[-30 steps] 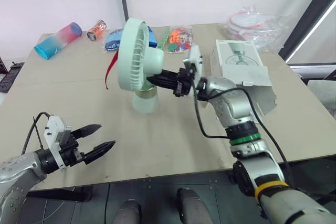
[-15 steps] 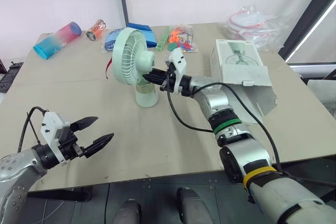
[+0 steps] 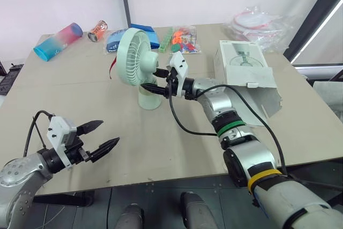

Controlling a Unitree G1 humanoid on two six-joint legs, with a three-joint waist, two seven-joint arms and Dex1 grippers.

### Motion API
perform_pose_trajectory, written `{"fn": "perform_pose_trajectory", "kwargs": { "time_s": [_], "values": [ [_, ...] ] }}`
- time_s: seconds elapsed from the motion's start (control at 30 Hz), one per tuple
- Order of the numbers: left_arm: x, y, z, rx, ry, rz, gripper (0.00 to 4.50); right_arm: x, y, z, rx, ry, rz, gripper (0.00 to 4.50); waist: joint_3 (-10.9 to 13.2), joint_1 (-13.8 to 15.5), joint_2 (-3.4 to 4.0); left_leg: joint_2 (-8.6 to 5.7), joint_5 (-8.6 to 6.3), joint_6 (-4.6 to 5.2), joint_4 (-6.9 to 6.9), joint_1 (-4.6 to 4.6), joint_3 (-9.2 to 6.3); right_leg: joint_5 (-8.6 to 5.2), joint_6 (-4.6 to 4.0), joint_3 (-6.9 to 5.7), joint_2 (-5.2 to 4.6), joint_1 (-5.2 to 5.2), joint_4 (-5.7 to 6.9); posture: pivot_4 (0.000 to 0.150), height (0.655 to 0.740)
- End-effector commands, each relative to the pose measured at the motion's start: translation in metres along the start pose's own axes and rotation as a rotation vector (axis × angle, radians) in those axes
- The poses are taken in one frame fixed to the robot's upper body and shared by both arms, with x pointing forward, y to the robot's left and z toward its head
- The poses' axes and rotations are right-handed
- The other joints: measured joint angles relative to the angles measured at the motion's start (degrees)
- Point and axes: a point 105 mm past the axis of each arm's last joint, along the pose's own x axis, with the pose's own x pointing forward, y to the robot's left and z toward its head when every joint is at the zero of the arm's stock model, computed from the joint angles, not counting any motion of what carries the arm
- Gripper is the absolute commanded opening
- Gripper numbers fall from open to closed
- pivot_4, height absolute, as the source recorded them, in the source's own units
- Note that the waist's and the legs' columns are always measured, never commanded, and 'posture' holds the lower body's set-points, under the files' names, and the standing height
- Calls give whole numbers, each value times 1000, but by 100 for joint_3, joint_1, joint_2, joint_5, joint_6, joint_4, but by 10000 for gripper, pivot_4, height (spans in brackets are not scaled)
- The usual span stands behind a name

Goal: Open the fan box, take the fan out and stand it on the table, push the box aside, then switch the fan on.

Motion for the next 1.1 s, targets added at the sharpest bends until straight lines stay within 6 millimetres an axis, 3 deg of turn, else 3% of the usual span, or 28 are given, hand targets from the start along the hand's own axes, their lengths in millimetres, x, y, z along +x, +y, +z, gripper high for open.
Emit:
{"fn": "perform_pose_trajectory", "kwargs": {
  "time_s": [0.03, 0.2, 0.37, 0.67, 0.9, 1.1],
  "values": [
    [2, 2, 3, 25, -20, 5, 45000, -1, -1, 12, -49, -27, 13, 43793, 0, 0, 0, 0, 0, 0, 0, 0, 0, 0, 0, 0, 0, 0, 0, 1500, 7400],
    [7, 6, 11, 54, -50, 14, 45000, -17, -4, 12, -68, -24, -9, 43793, 0, 12, -1, 0, 0, 0, 1, 0, -1, 0, 0, 0, 0, 3, -1, 1500, 7400],
    [14, 16, 21, 92, -91, 43, 45000, -51, -8, 12, -67, -9, -75, 43793, 0, 42, 1, 0, 0, 0, 3, -2, -1, 0, 1, 0, 0, 3, -1, 1500, 7400],
    [28, 24, 25, 133, -84, 24, 45000, -123, 23, 23, -74, 85, -132, 43793, -1, 45, 3, 0, -3, 5, 5, 3, 3, 0, 1, 1, -1, 5, 0, 1500, 7400],
    [17, 33, 30, 146, -80, 47, 45000, -146, 25, 24, -73, 147, -214, 43793, -3, 42, 1, 0, -4, 9, 5, 9, 7, 0, 1, 2, -1, 11, -1, 1500, 7400],
    [10, 43, 25, 153, -45, 113, 45000, -148, 30, 15, -70, 178, -218, 43793, -3, 57, 1, 0, -5, 11, 5, 8, 7, -1, 2, 1, -1, 12, -3, 1500, 7400]
  ]
}}
